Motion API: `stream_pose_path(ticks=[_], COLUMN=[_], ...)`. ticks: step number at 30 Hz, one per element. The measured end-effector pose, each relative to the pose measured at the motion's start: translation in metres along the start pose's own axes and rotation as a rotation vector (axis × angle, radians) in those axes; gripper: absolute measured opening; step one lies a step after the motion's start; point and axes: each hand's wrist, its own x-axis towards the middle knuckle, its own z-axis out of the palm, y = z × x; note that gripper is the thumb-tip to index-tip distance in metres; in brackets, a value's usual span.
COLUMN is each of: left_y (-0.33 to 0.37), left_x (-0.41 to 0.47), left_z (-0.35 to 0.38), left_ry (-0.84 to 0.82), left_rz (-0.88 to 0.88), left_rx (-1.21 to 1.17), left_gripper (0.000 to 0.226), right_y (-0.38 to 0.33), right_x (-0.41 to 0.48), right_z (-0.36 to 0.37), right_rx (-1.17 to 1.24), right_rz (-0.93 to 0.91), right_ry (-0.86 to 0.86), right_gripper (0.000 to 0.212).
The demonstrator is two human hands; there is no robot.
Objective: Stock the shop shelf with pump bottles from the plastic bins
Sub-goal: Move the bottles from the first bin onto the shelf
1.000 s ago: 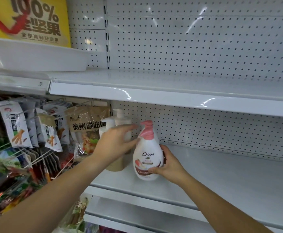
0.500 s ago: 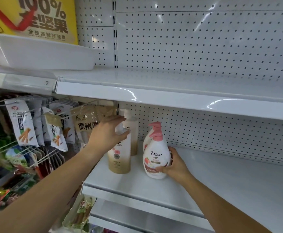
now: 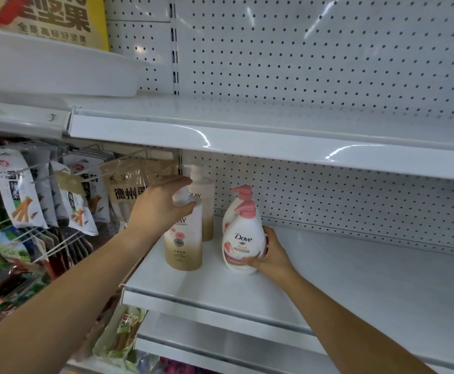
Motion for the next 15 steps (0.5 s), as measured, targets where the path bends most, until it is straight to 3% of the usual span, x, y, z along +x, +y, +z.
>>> stream_pose_path(ticks=[8,15], left_y=[0.0001,0.0029], left_x=[0.0004,0.0041], left_z=[-0.0036,-0.0076], left_ry=[-0.031,-0.056], left_rz=[-0.007,-0.014], left_rx=[-0.018,0.006], left_gripper=[0.055,0.05], right_y=[0.0049,-0.0048], right_x=[-0.0014,-0.0029], right_z=[-0.0002,-0.0077], right_rx=[0.025,-0.01], right_rz=[-0.005,0.007], right_ry=[-0.016,-0.042], right_gripper=[0.096,0.085])
